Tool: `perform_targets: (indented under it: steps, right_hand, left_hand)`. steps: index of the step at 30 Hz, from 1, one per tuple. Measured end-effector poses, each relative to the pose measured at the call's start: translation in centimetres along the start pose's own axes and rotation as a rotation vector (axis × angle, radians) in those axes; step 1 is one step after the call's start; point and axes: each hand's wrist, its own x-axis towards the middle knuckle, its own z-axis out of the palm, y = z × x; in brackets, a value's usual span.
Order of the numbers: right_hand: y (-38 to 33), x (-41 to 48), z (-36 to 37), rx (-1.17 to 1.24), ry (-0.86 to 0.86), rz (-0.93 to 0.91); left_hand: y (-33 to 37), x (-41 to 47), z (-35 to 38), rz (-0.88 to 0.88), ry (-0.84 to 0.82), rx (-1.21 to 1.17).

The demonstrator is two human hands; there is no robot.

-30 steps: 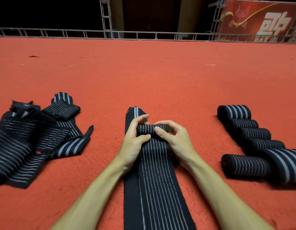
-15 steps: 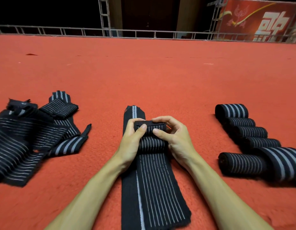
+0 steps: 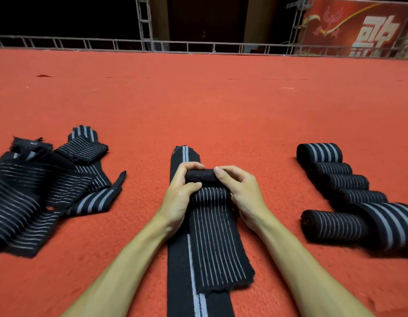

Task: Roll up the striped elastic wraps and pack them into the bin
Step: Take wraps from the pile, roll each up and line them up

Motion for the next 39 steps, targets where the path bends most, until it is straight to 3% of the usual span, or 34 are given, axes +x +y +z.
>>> perform_targets:
  steps: [13,21,27,34,39]
  right_hand:
    - [0.2,-0.1,-0.5,0.202,-0.118,-0.087]
    - [0.3,0.2,-0.6,0.249,-0.133,-0.05]
    - [0.5,0.1,-0.1,-0.095,0.014,-0.052]
    - [0.0,-0.1,-0.5,0.008,0.008,-0.122]
    - [-0.3,-0.4,-0.6,0.096,-0.079,-0.118]
  left_hand:
    - [-0.1,0.3,0.6,-0.128,0.094,0.061]
    - [0.3,0.1,0.3,-0.017,0.04,-0.042]
    - [0.7,-0.2,0.3,0.0,0.024,-0.087]
    - [1.1,-0.3,0.8,-0.123,-0.004,-0.201]
    - [0.8,-0.3,1.1,-0.139,0.066,-0.016]
